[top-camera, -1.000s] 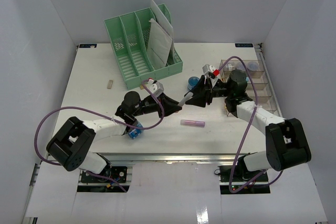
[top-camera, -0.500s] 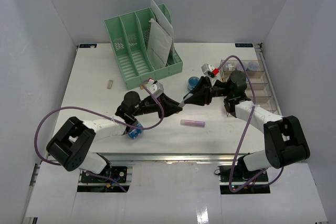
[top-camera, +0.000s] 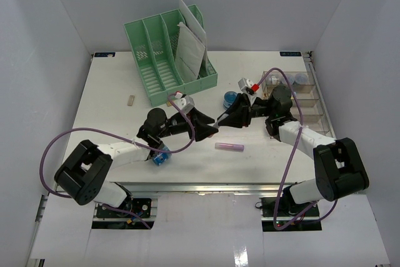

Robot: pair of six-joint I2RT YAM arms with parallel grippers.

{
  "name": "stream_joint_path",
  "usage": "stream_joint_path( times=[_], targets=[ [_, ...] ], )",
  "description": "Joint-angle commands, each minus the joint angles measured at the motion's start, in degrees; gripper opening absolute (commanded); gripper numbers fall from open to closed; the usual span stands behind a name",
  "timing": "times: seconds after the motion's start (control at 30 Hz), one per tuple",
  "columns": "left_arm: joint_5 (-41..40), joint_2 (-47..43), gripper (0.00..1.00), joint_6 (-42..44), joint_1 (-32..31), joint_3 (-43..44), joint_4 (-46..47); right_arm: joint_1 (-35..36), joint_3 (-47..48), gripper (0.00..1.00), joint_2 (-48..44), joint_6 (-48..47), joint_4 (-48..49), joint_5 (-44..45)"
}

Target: Organize the desk

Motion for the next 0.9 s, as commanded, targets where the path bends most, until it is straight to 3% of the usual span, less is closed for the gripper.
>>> stream_joint_path(
  times=[0.0, 0.03, 0.13, 0.23, 0.3, 0.37, 0.53, 0.77, 0.87],
  targets=[
    [-2.2, -3.6, 0.79, 1.6, 0.1, 1.5, -3.1, -1.4, 0.1, 0.08, -1.7, -1.2, 1.0, -0.8],
    [-2.6, -4.3, 0.80, 2.2, 0.1, 1.6, -4.8, -2.3, 0.2, 0.08, -1.7, -1.3, 0.9, -0.8],
    [-4.9, -7.0, 0.96, 7.6, 0.1, 3.0, -11.5, -5.2, 1.1, 0.08, -2.5, -5.3, -3.3, 0.3],
    [-9.5, -10.6, 0.98, 14.8, 0.1, 5.1, -23.9, -9.3, 4.0, 0.08, -4.0, -19.5, -18.8, 5.2],
    [-12.8, -12.7, 0.98, 20.5, 0.1, 7.7, -34.7, -9.8, 8.5, 0.08, -5.0, -36.1, -37.1, 14.5],
    [-15.5, -13.0, 0.98, 27.9, 0.1, 11.0, -44.0, -10.4, 9.2, 0.08, -6.5, -41.4, -41.0, 27.7],
    [-19.9, -15.4, 0.98, 33.8, 0.1, 12.9, -58.1, -13.1, 6.9, 0.08, -9.9, -43.9, -35.4, 48.4],
    [-20.2, -18.2, 0.98, 32.5, 0.1, 7.3, -56.5, -16.2, 2.7, 0.08, -9.3, -47.2, -26.1, 71.9],
    [-19.8, -17.8, 0.98, 32.1, 0.1, 7.8, -56.6, -17.3, 2.7, 0.08, -6.7, -49.3, -25.2, 74.7]
  ],
)
